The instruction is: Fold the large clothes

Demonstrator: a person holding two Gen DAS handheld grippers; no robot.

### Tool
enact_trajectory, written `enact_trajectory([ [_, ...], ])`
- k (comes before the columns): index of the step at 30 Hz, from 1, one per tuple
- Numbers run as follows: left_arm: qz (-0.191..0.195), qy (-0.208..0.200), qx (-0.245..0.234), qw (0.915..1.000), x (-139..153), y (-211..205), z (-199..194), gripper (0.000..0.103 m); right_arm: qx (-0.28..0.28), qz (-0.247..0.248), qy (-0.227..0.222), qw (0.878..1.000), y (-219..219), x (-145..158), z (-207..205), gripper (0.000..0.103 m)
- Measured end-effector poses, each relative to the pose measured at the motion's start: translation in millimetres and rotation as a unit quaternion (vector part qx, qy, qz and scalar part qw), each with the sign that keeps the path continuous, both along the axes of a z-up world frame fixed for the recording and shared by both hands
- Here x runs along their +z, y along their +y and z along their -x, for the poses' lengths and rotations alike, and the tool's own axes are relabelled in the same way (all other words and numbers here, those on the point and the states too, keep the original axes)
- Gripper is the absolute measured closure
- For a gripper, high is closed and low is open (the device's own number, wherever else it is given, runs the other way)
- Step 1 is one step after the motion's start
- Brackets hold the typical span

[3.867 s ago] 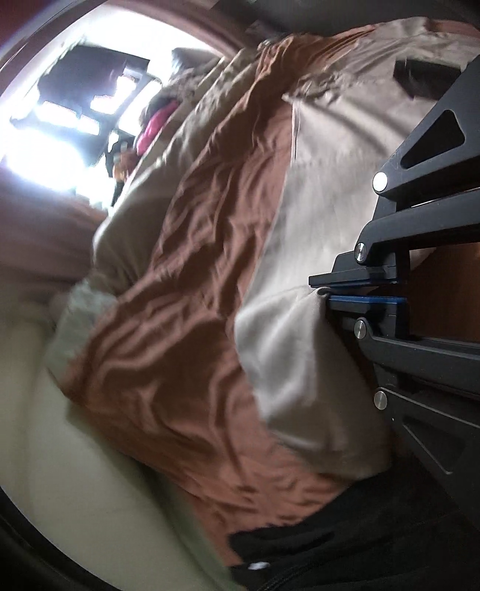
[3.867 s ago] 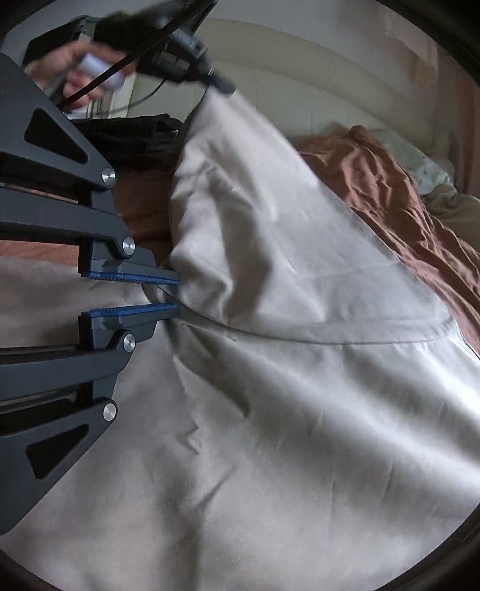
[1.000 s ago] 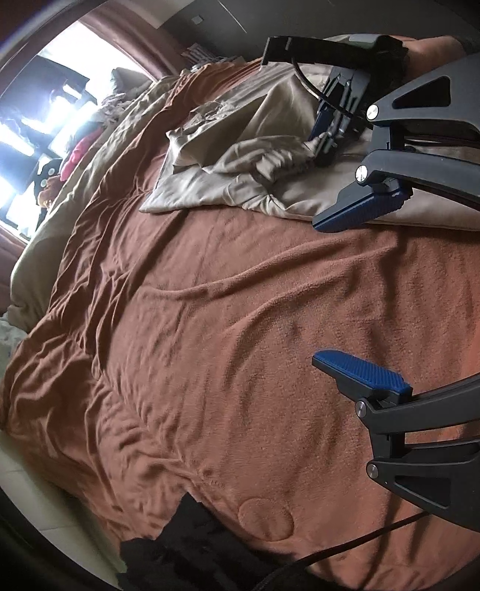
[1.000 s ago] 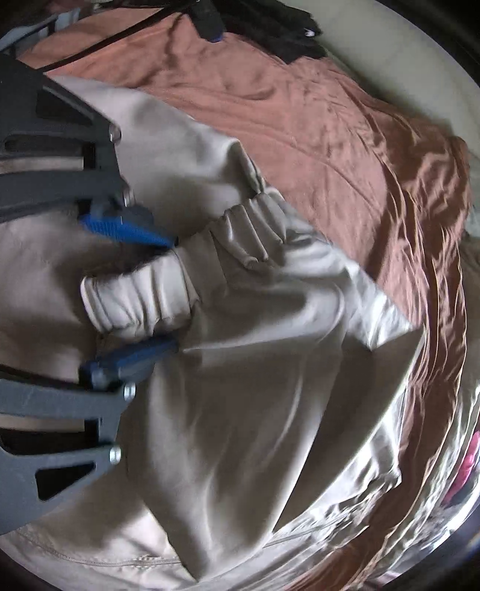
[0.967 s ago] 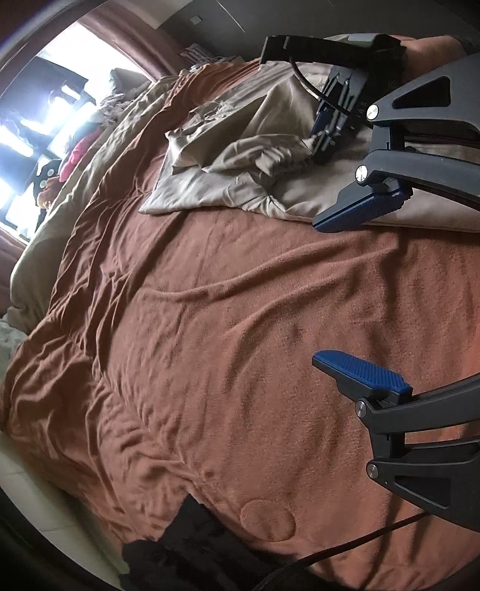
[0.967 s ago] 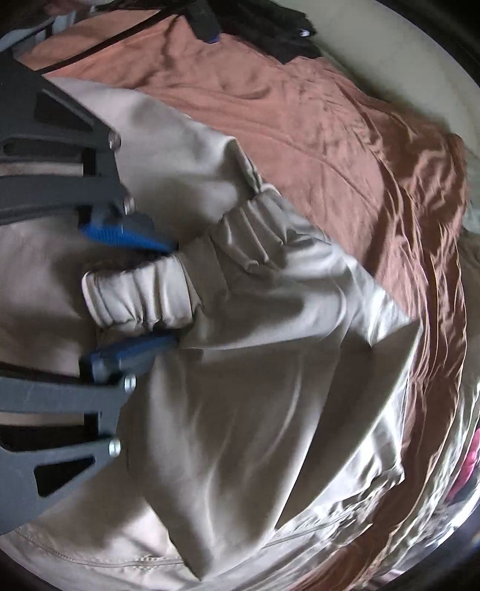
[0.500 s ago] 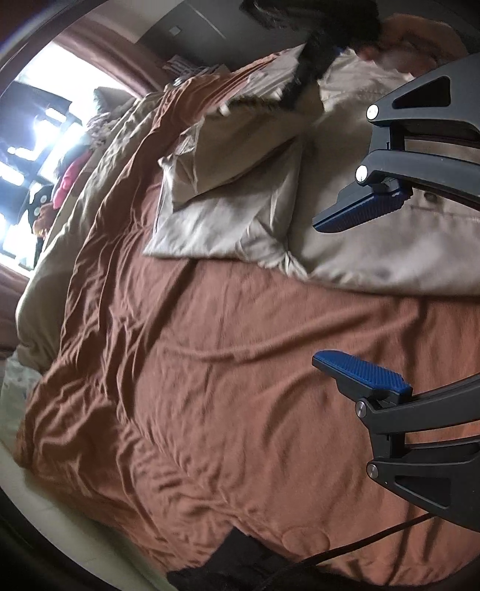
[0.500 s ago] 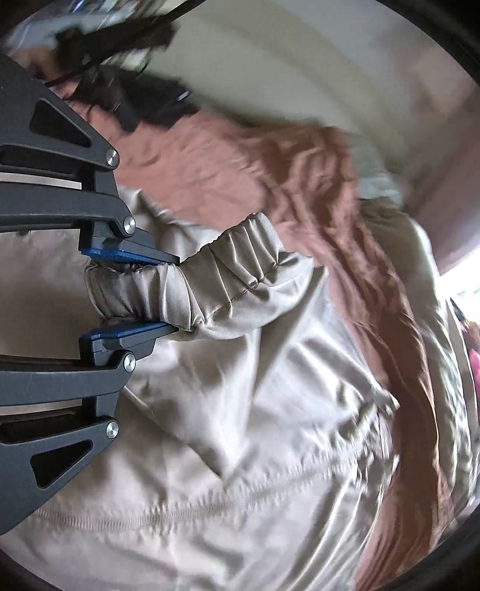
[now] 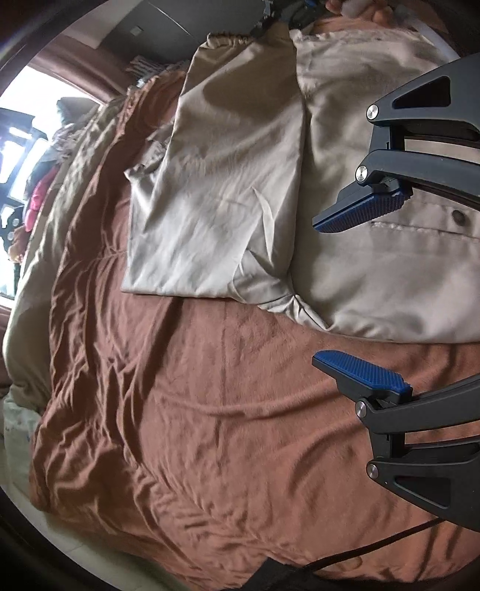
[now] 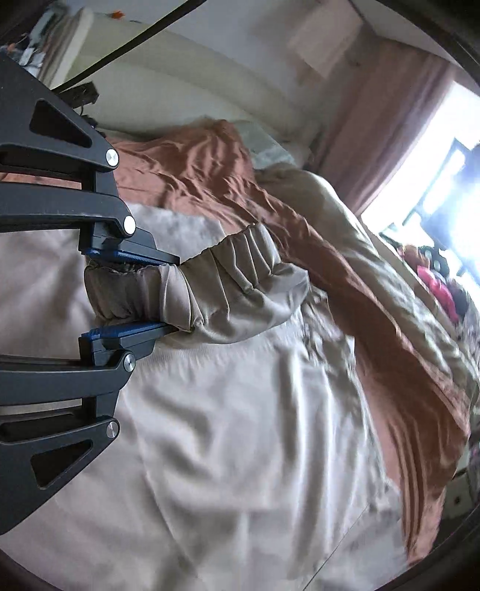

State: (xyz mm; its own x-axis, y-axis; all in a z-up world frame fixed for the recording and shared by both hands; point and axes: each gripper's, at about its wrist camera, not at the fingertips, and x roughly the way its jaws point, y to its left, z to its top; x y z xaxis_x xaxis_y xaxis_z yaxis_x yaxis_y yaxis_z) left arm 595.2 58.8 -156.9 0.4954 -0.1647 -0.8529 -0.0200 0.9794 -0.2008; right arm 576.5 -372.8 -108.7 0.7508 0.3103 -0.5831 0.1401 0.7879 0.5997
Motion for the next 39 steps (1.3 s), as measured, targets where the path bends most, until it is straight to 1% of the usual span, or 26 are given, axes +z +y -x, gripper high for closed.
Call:
enact_trajectory([
  [6, -0.029, 0.027, -0.001, 0.9992, -27.6, -9.6, -20.1, 0.035, -0.028, -0.032, 0.011, 0.999, -38.7, -7.6, 2.0, 0.078],
  [8, -0.034, 0.034, 0.001, 0.9988, -35.7, -12.1, -24.9, 0.036, -0.037, -0.043, 0.018, 0.998, -43.2, -7.4, 1.0, 0.075],
  [9, -0.034, 0.038, 0.003, 0.9987, -39.8, -12.4, -27.7, 0.039, -0.048, -0.054, 0.026, 0.997, -50.9, -13.0, -0.7, 0.075],
  [10, -0.034, 0.044, 0.006, 0.9985, -44.1, -12.2, -30.4, 0.04, -0.058, -0.063, 0.033, 0.996, -53.4, -12.0, 5.5, 0.074],
  [11, -0.034, 0.048, 0.008, 0.9983, -47.7, -12.0, -32.5, 0.041, -0.077, -0.083, 0.042, 0.993, -63.4, -17.5, 6.9, 0.074],
  [13, -0.036, 0.051, 0.011, 0.998, -51.6, -13.9, -33.9, 0.041, -0.114, -0.112, 0.032, 0.987, -79.4, -17.1, 17.4, 0.073],
  [15, -0.037, 0.052, 0.011, 0.9979, -53.0, -14.6, -34.2, 0.041, -0.148, -0.097, 0.02, 0.984, -90.2, -5.6, 31.4, 0.059],
  [16, -0.037, 0.051, 0.011, 0.9979, -52.9, -14.7, -34.3, 0.041, -0.158, -0.088, 0.012, 0.983, -92.3, -0.3, 38.4, 0.039],
  [17, -0.038, 0.051, 0.01, 0.9979, -52.4, -15.4, -34.9, 0.041, -0.162, -0.083, 0.004, 0.983, -93.0, 3.9, 43.2, 0.033],
  [18, -0.039, 0.051, 0.009, 0.9979, -51.9, -15.4, -34.9, 0.041, -0.159, -0.079, 0.001, 0.984, -92.2, 6.7, 46.2, 0.031],
  [20, -0.04, 0.05, 0.008, 0.9979, -50.5, -15.5, -35.6, 0.041, -0.143, -0.062, 0.028, 0.987, -83.8, 4.8, 45.8, 0.031],
  [23, -0.044, 0.047, 0.005, 0.9979, -49.4, -15.6, -36.6, 0.041, -0.122, -0.025, 0.097, 0.988, -66.3, -12.3, 41.8, 0.031],
  [24, -0.047, 0.047, 0.003, 0.9978, -49.7, -15.7, -37.0, 0.041, -0.111, -0.024, 0.117, 0.987, -59.8, -20.0, 40.1, 0.031],
  [25, -0.048, 0.045, 0.002, 0.9978, -50.1, -15.7, -37.4, 0.041, -0.106, -0.03, 0.124, 0.986, -60.1, -20.8, 29.7, 0.031],
  [26, -0.048, 0.044, 0.002, 0.9979, -50.7, -15.6, -38.6, 0.041, -0.098, -0.036, 0.127, 0.986, -56.7, -22.8, 27.7, 0.035],
  [27, -0.046, 0.044, 0.003, 0.998, -51.7, -14.9, -39.8, 0.041, -0.089, -0.036, 0.126, 0.987, -52.8, -23.0, 25.0, 0.044],
  [28, -0.044, 0.044, 0.004, 0.998, -53.5, -14.0, -41.3, 0.041, -0.082, -0.026, 0.13, 0.988, -50.6, -22.9, 19.4, 0.068],
  [30, -0.039, 0.047, 0.008, 0.9981, -57.8, -11.8, -44.9, 0.044, -0.091, -0.02, 0.132, 0.987, -55.1, -26.4, 11.3, 0.087],
  [31, -0.037, 0.05, 0.012, 0.998, -60.5, -10.0, -46.8, 0.046, -0.096, -0.023, 0.13, 0.987, -58.7, -29.7, 8.5, 0.092],
  [33, -0.036, 0.05, 0.02, 0.9979, -63.2, -7.0, -48.3, 0.047, -0.115, -0.036, 0.118, 0.986, -68.4, -36.7, 4.7, 0.093],
  [35, -0.027, 0.05, 0.022, 0.9981, -64.2, -4.4, -49.4, 0.047, -0.135, -0.031, 0.117, 0.984, -74.6, -39.3, 3.7, 0.093],
  [39, -0.049, 0.051, 0.025, 0.9972, -62.6, -9.0, -50.8, 0.047, -0.138, -0.059, 0.123, 0.981, -72.6, -44.3, 17.7, 0.092],
])
